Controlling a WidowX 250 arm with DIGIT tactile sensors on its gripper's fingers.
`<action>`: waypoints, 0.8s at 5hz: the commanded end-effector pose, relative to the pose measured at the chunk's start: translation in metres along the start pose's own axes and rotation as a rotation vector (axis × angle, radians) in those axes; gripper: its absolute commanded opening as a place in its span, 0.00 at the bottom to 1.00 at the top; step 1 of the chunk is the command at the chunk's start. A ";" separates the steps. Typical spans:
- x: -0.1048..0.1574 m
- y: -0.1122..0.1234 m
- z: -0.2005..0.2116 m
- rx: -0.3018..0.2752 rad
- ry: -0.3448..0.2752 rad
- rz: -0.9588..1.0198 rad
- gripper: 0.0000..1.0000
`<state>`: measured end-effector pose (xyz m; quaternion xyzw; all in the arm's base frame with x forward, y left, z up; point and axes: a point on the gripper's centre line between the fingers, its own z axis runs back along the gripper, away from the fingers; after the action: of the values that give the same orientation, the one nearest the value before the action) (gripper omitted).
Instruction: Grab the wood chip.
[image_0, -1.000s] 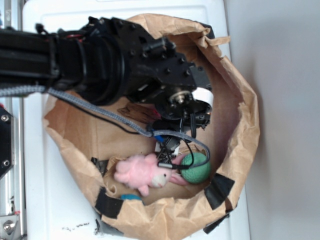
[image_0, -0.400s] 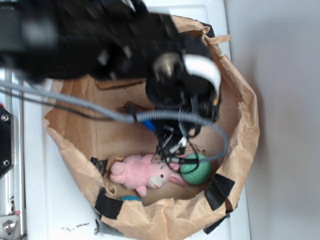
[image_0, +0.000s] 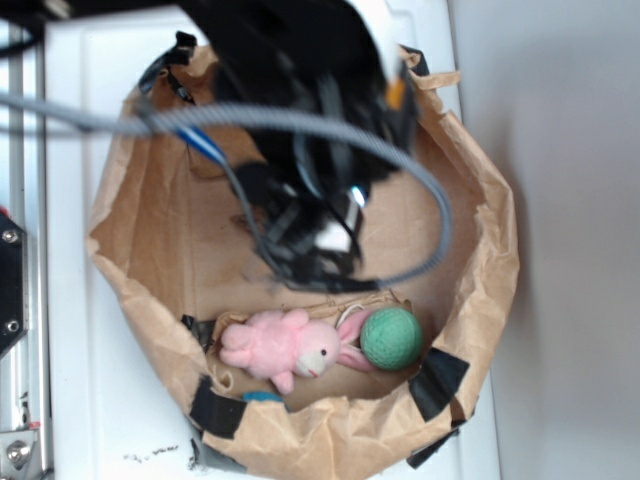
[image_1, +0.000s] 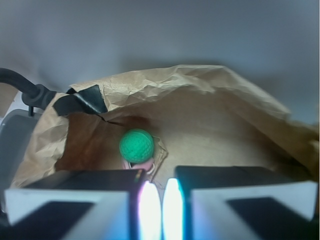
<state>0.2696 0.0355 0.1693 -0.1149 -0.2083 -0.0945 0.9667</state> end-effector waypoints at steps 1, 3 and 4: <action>-0.057 0.006 0.010 0.057 0.024 -0.038 1.00; -0.082 0.018 -0.021 0.075 0.077 -0.082 1.00; -0.080 0.019 -0.035 0.086 0.082 -0.103 1.00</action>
<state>0.2202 0.0513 0.0920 -0.0655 -0.1667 -0.1313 0.9750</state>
